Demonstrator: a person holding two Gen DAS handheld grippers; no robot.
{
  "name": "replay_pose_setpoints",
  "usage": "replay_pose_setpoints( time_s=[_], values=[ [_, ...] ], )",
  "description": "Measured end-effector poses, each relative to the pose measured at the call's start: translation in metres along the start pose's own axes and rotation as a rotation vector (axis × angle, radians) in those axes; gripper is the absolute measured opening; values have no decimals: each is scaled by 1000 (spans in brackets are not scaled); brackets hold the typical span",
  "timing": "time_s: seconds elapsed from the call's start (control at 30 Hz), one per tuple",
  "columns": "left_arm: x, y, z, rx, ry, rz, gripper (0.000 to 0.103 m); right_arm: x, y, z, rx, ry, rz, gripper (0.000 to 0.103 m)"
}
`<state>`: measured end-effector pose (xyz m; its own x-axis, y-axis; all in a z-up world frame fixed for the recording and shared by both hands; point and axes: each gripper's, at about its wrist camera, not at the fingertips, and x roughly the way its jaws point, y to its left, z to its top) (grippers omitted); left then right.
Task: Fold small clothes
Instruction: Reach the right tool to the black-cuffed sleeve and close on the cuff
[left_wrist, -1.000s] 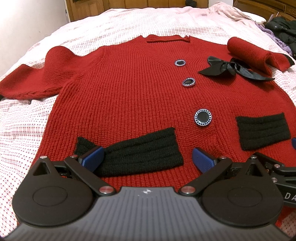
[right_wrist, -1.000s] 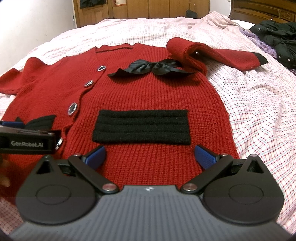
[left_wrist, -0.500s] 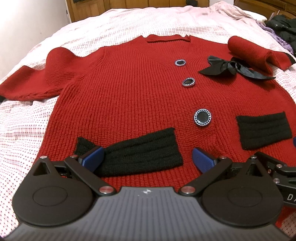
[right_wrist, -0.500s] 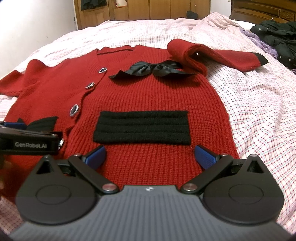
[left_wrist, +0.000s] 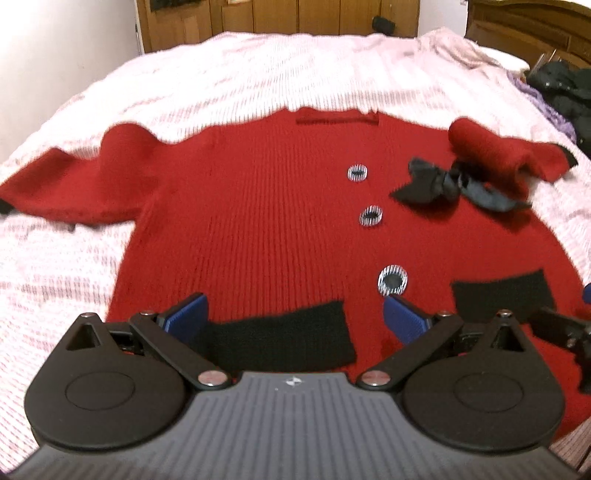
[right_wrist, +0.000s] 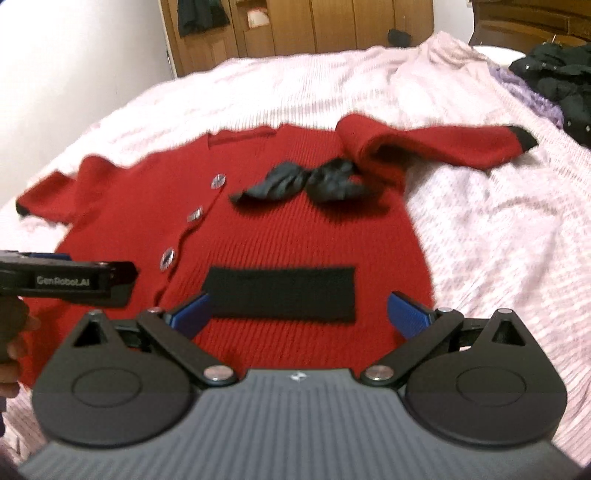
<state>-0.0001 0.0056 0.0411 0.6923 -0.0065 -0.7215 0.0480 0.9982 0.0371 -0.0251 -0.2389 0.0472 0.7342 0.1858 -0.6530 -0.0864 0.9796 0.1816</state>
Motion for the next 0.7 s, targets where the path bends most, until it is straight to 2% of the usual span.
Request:
replay_pose_setpoints(
  time_s=[0.27,0.7],
  values=[
    [0,-12,32,-2,-15,-23,103,2,-60,37,105,-64,-25,103],
    [25,-35,55,-20,-4,-19,103,58,-184,86,313,-150,-187,103]
  ],
)
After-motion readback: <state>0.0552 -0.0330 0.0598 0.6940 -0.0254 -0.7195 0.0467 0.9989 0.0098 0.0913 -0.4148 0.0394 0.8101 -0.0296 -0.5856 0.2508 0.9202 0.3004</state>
